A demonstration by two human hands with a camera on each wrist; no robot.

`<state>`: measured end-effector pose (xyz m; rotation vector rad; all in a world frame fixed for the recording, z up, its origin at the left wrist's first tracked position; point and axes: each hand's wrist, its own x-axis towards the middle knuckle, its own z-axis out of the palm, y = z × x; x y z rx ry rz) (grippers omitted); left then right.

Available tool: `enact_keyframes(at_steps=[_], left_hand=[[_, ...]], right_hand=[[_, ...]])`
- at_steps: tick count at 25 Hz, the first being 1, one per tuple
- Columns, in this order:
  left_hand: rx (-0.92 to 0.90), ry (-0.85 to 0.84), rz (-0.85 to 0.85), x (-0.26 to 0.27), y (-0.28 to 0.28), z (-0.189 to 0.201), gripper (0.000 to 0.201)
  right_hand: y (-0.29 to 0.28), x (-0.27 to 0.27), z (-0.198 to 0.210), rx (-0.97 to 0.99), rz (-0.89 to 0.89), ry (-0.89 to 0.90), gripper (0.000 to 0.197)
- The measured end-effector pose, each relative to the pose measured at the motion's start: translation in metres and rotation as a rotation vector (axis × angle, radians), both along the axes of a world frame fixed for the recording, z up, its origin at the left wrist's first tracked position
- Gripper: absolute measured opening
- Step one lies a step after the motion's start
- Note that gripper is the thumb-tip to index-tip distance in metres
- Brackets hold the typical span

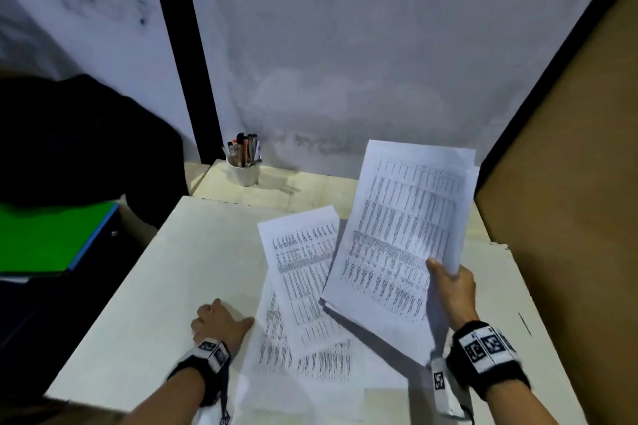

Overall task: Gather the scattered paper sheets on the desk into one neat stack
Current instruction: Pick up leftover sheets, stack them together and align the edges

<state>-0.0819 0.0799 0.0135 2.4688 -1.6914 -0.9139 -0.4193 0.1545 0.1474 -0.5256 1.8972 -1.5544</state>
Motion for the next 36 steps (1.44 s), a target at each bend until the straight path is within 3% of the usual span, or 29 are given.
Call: enact_keyframes(at_steps=[3, 6, 13, 16, 20, 23, 27, 30, 32, 34, 36], left_hand=[[0.039, -0.039, -0.032, -0.016, -0.006, -0.001, 0.084], [0.049, 0.074, 0.019, -0.030, -0.017, -0.001, 0.076], [0.111, 0.031, -0.067, -0.065, -0.022, 0.001, 0.092], [0.112, 0.198, -0.039, -0.076, -0.021, -0.002, 0.079], [0.063, 0.493, -0.013, -0.076, -0.027, -0.003, 0.032], [0.120, 0.735, 0.038, -0.081, -0.029, 0.004, 0.028], [0.247, 0.673, -0.093, -0.078, -0.033, -0.004, 0.018], [0.418, 0.580, -0.144, -0.051, -0.038, 0.016, 0.019], [0.466, 0.702, -0.077, -0.039, -0.034, 0.028, 0.026], [0.402, 0.835, -0.018, -0.042, -0.028, 0.027, 0.023], [0.292, 0.749, -0.120, -0.060, -0.020, 0.015, 0.005]], right_hand=[[-0.002, 0.003, -0.006, 0.032, -0.054, -0.020, 0.022], [-0.002, 0.009, -0.006, 0.090, -0.053, -0.022, 0.028], [-0.011, 0.001, -0.030, 0.251, -0.071, 0.149, 0.029], [-0.008, -0.006, -0.036, 0.289, -0.099, 0.196, 0.031], [-0.003, -0.012, -0.046, 0.326, -0.094, 0.223, 0.035], [-0.002, -0.013, -0.051, 0.350, -0.095, 0.224, 0.033], [0.000, -0.018, -0.051, 0.353, -0.061, 0.239, 0.031], [0.005, -0.036, -0.048, 0.328, -0.078, 0.255, 0.033], [0.008, -0.048, -0.047, 0.313, -0.130, 0.244, 0.034], [0.007, -0.053, -0.047, 0.300, -0.160, 0.223, 0.034], [0.004, -0.055, -0.047, 0.287, -0.171, 0.221, 0.034]])
